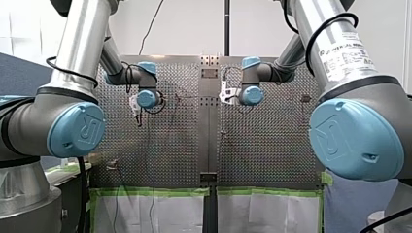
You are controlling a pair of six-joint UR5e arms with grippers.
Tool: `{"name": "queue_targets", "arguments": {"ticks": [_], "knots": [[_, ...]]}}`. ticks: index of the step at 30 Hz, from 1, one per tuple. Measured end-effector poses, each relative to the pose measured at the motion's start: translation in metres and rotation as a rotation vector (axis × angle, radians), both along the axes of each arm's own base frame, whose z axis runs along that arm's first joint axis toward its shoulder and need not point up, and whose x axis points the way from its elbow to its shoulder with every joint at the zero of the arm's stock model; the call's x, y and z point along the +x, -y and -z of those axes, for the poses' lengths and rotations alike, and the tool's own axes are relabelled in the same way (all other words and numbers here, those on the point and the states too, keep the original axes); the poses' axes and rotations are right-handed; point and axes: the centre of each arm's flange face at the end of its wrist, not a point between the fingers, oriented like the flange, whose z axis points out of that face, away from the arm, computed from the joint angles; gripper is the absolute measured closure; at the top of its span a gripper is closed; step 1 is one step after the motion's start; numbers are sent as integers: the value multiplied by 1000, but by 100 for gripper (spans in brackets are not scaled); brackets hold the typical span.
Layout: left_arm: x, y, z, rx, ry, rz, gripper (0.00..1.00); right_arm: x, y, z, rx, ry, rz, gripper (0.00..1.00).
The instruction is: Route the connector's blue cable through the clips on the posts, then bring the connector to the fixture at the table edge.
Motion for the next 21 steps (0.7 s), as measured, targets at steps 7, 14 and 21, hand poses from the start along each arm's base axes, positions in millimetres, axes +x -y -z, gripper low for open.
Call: {"name": "queue_targets", "arguments": {"ticks": [7,14,21], "knots": [[6,-6,-1,-10,6,3,100,-3,13,-12,-19,14,11,100],[16,-7,9,-9,-18,22,100,-8,21,-13,-21,15,21,100],[25,-12,13,-11,-29,45,100,-9,23,-10,-19,13,25,100]]}}
